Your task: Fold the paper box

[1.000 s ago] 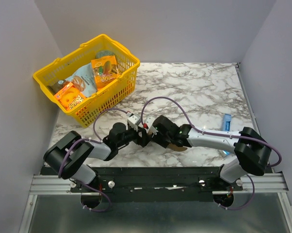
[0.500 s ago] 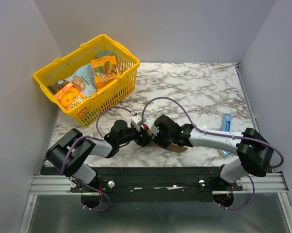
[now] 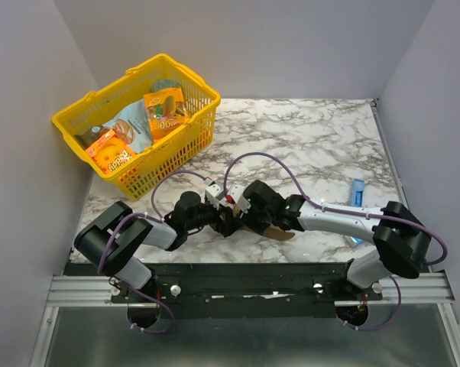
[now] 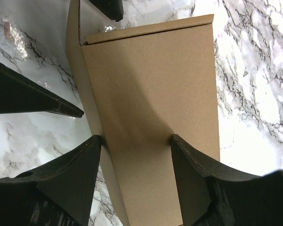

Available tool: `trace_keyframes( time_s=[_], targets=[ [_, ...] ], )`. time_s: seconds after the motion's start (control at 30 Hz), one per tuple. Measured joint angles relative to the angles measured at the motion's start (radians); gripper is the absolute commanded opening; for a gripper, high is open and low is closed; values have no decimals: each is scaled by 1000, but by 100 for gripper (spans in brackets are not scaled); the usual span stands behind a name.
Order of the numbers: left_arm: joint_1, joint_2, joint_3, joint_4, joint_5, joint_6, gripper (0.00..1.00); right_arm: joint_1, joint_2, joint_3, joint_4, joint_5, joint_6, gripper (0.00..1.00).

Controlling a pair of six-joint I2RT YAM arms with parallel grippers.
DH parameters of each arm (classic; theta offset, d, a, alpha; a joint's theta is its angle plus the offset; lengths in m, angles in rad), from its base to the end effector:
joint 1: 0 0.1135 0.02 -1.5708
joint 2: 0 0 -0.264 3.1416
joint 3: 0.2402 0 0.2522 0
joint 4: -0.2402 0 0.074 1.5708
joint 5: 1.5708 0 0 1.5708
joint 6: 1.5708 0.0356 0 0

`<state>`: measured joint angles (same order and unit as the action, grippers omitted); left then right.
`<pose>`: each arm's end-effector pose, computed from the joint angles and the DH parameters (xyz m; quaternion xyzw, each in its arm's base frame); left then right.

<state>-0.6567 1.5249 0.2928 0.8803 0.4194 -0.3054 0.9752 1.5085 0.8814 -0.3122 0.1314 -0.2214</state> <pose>0.1859 -0.1616 0.1294 0.2575 0.7688 -0.4104 0.4174 0.1731 0.2471 0.1936 -0.5174 0.7952 0.0560 0.3111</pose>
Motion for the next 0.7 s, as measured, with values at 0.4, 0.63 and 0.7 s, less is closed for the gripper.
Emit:
trace_keyframes(
  time_s=[0.4,0.63,0.7],
  targets=[
    [3,15,-22,0,-19,-14,52,-6,-1,0,-1,-5,0,68],
    [2,15,-41,14,-18,-21,38,-15,-2,0,-2,-4,0,68],
    [2,15,-43,15,-18,-21,28,-15,-2,0,-2,-3,0,69]
  ],
)
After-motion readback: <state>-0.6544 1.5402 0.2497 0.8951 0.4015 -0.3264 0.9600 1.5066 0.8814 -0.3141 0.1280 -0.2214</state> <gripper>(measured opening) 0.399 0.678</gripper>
